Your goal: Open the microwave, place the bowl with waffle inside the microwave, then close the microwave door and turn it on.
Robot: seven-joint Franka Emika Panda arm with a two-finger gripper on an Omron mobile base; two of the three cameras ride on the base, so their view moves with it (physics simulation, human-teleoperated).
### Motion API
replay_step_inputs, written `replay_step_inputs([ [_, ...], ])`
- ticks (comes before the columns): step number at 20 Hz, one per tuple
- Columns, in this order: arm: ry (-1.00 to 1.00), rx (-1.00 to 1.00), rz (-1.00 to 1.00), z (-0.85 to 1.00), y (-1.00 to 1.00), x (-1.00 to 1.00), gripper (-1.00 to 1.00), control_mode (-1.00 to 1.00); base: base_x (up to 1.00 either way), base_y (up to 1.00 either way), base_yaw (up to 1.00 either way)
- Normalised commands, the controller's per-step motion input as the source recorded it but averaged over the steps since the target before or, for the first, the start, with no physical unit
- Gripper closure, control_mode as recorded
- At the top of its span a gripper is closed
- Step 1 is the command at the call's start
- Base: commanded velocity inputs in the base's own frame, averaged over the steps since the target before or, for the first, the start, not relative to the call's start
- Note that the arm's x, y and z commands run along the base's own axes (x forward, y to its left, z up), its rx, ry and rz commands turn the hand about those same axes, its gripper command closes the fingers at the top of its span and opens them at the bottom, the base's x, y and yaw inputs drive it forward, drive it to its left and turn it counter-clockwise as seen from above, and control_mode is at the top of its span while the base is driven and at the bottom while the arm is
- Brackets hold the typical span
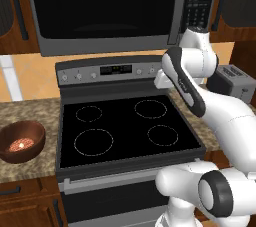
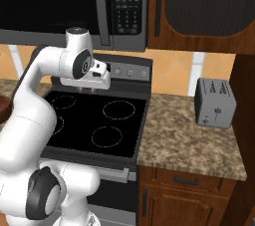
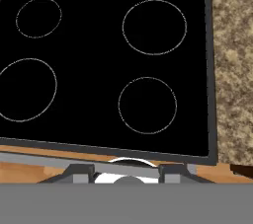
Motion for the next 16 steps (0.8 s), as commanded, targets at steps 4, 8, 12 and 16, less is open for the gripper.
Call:
replay_step_inputs([
  [4,-0.01,0.00,0.00,0.00,-0.01,-0.52,-1.00,-1.00,0.00,0.00,0.00],
  [8,-0.11,0.00,0.00,0.06,-0.01,-0.67,-1.00,-1.00,0.00,0.00,0.00],
  [12,-0.27,-0.03,-0.03,0.44,0.00,-0.31,-1.00,-1.00,0.00,0.00,0.00],
  [16,-0.30,-0.01,-0.02,0.81,-0.03,-0.03,-1.00,-1.00,0.00,0.00,0.00],
])
